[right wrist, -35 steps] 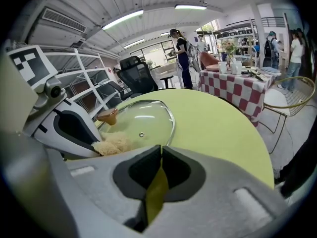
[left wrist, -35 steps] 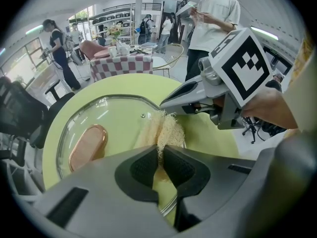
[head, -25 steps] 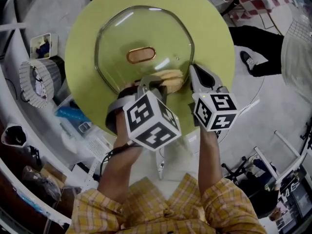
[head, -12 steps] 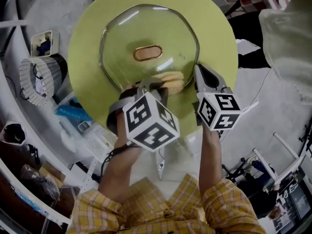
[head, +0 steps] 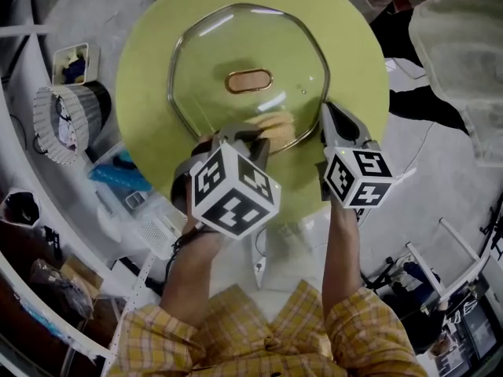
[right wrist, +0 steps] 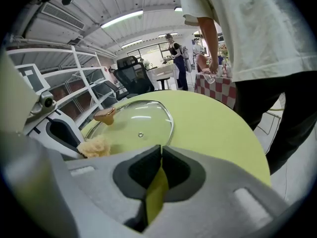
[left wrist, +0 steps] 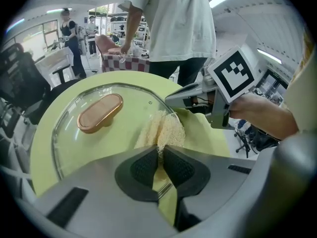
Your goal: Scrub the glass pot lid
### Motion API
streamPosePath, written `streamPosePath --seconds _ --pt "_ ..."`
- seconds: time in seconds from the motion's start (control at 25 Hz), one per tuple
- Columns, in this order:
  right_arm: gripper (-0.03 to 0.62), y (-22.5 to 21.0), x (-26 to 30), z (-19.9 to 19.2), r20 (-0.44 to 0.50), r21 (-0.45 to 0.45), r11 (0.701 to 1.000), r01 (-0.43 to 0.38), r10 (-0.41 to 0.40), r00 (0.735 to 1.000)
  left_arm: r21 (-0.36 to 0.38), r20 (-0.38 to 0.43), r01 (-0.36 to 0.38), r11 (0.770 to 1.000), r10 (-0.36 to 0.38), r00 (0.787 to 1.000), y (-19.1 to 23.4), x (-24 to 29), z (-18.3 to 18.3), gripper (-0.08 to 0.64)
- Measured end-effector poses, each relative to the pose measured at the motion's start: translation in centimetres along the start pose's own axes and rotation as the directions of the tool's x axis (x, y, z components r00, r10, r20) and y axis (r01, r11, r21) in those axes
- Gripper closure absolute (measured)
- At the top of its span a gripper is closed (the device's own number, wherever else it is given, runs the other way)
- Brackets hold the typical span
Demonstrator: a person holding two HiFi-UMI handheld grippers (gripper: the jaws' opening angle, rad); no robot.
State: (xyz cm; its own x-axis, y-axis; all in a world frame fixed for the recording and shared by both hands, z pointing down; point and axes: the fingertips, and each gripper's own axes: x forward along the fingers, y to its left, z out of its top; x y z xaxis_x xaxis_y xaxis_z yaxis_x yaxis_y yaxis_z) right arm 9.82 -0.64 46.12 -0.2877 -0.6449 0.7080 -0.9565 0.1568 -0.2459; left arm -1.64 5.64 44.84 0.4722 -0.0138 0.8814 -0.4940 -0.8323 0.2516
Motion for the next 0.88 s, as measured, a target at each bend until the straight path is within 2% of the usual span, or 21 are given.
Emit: streamPosePath --seconds 0.36,0.88 --pt "0.584 -0.25 0.07 -0.05 -0.005 -0.01 1.0 0.0 0.0 1.0 -0.033 0.015 -0.013 0.999 0.014 1.0 0.31 -0.12 -0.39 0.526" --pt "0.584 -0.11 0.01 0.13 -0.009 -0.02 1.0 -0.005 0.005 1.0 -0.15 0.099 -0.017 0.988 0.032 0.995 0.8 -0.83 -0.66 0.526"
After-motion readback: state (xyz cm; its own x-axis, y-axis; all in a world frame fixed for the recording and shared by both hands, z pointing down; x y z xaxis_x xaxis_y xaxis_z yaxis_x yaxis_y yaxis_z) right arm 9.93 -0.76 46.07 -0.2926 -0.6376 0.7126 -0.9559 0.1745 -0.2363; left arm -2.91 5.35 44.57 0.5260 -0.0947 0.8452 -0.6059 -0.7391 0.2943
